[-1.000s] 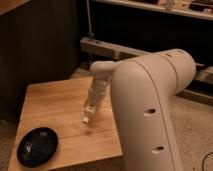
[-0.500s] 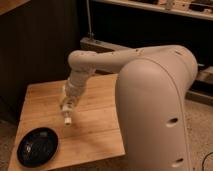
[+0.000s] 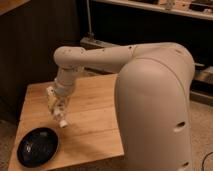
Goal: Place the bottle in the ceramic bowl
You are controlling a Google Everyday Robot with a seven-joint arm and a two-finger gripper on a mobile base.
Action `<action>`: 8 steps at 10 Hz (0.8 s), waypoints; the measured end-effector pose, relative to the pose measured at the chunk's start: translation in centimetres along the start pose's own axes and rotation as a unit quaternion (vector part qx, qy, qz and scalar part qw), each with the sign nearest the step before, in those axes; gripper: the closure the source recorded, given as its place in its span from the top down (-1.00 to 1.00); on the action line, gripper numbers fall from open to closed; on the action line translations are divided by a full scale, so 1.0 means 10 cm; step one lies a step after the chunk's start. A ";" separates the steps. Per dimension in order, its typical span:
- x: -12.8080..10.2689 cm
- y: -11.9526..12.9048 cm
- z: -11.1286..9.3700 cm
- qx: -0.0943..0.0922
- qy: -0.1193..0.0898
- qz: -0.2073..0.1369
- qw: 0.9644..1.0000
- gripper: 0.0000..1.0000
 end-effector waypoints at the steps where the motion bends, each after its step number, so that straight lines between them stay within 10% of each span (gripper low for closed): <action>1: 0.00 0.00 0.00 0.000 0.000 0.000 1.000 -1.00; 8: 0.03 0.31 0.10 0.001 0.005 -0.057 0.998 -1.00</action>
